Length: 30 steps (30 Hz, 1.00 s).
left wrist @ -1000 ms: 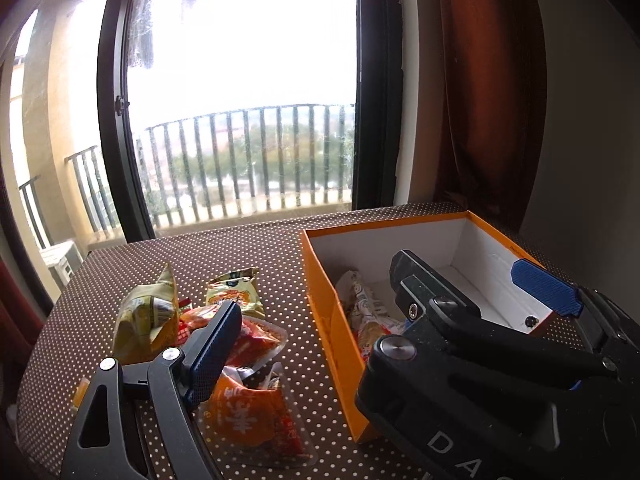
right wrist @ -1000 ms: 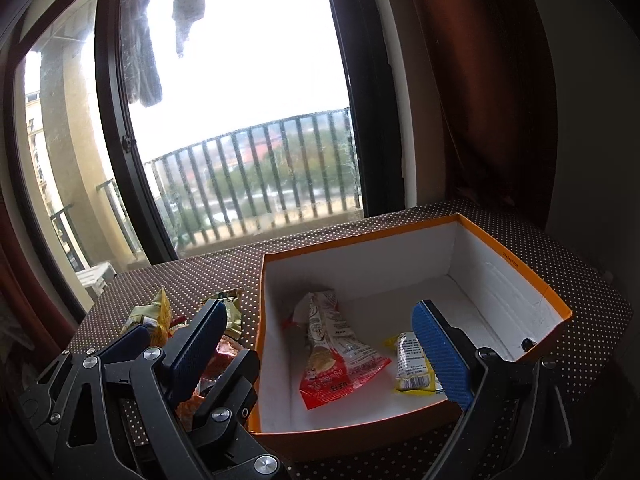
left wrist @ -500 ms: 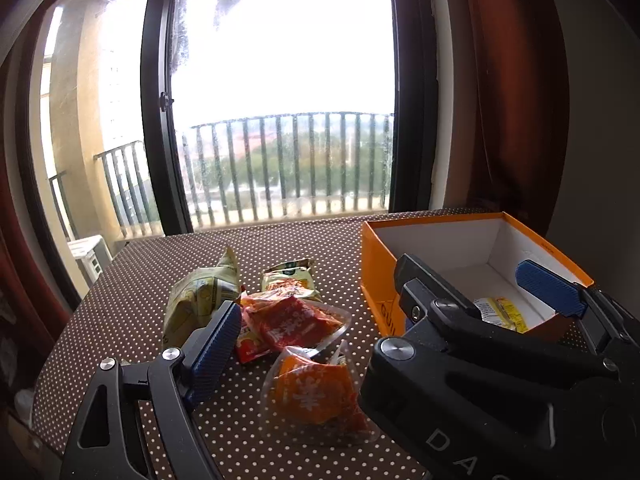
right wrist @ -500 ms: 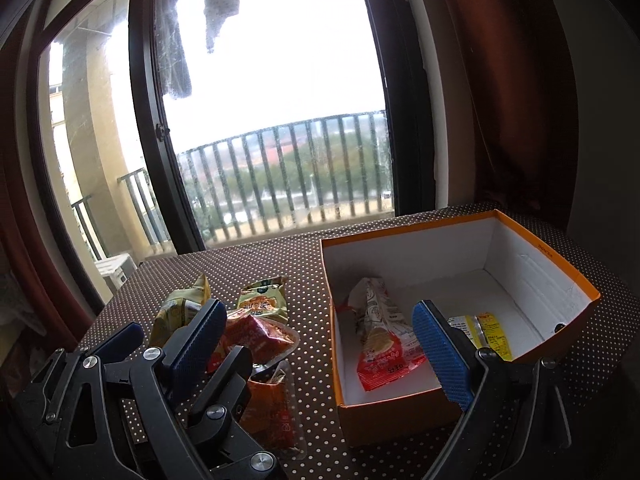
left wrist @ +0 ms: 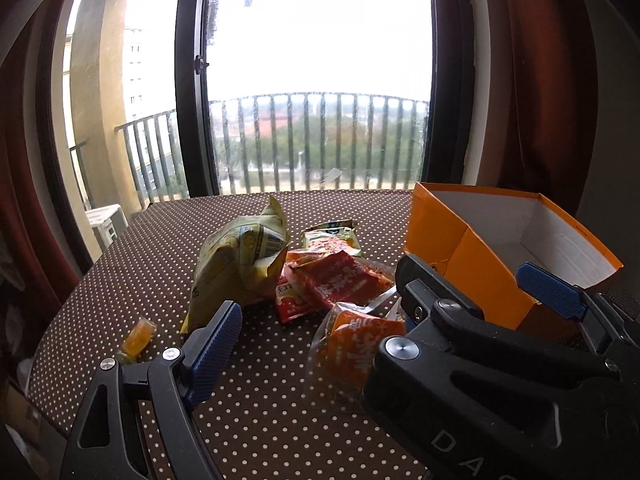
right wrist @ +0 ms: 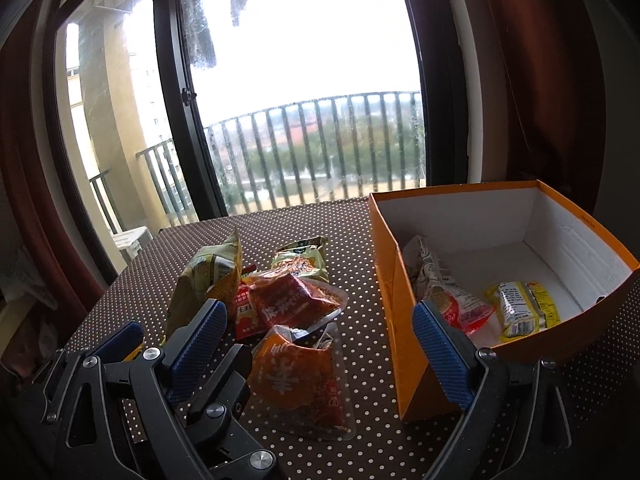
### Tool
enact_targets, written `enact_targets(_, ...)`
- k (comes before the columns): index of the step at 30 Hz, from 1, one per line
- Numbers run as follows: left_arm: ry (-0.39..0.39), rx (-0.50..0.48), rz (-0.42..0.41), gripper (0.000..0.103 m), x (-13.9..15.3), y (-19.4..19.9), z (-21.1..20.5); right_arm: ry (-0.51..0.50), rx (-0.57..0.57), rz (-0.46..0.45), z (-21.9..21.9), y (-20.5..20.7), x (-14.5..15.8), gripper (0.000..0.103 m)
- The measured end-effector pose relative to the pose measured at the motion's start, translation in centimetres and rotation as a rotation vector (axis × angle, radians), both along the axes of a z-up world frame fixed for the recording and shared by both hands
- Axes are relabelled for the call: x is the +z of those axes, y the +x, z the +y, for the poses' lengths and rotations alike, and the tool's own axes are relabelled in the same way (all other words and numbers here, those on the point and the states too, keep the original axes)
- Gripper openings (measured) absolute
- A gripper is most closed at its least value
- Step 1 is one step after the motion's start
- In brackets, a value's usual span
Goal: Organize snacks
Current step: 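Move both tools back toward the remaining snack pile, then grasp the orange packet with the right tool while the left tool grasps the small orange jelly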
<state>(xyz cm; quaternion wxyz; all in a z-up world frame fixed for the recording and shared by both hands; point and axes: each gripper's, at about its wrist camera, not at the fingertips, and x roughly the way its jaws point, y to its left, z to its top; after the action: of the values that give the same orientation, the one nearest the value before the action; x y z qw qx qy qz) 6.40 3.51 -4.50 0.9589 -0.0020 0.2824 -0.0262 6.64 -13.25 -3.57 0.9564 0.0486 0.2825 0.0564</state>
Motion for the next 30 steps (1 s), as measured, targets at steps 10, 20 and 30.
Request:
enact_targets(10,-0.002,0.054,0.066,0.085,-3.1,1.2,2.0,0.000,0.034,0.074,2.2,1.4,-3.3,0.096)
enact_targets(20,-0.018,0.082,0.157,0.084,-6.6,3.1,3.1,-0.041,0.040,0.175,3.6,3.7,-7.1,0.096)
enact_targets(30,-0.006,0.097,0.226,0.084,-9.0,5.0,3.5,-0.062,0.033,0.265,3.9,5.6,-9.7,0.096)
